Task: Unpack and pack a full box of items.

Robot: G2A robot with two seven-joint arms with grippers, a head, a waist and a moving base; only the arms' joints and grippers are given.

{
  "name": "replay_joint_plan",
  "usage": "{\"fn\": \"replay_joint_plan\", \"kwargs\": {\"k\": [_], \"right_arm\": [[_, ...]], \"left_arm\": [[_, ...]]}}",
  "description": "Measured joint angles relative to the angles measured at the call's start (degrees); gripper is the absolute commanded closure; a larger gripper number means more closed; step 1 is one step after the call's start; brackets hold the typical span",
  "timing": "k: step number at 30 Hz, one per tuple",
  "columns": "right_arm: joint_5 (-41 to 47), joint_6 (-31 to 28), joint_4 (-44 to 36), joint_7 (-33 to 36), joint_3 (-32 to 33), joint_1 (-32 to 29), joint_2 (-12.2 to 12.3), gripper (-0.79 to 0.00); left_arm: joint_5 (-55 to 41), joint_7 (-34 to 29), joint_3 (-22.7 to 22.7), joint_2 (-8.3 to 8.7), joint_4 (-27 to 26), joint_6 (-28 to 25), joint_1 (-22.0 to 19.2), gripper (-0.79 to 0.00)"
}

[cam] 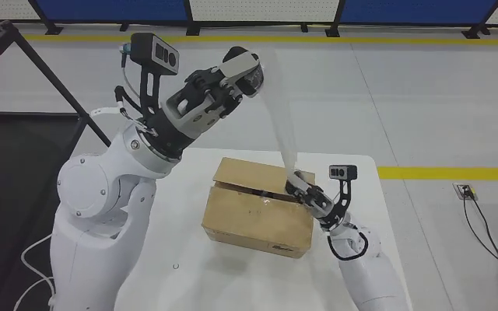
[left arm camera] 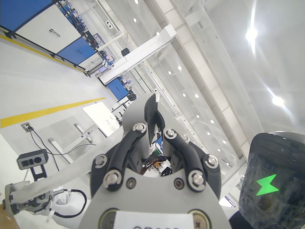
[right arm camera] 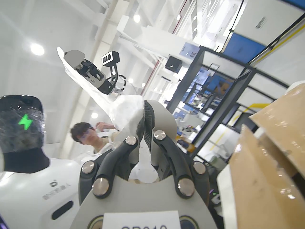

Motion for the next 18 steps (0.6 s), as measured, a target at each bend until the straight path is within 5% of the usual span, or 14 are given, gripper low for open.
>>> {"fn": "replay_joint_plan", "kwargs": {"k": [7,18], "right_arm": [[-8.61,-8.69,-1.84,-10.67,0.9,-1.58,0.41,0.0],[-20.7,-9.77,-9.38,-25.54,3.91,-6.01,0.87,0.0]], "left_arm": [[-0.05,-0.46,-3.33,0.66,-1.2,-0.12,4.12,0.0],[0.41,0.39,-7.09,1.42,-2.92,-1.37,9.64,0.0]]}}
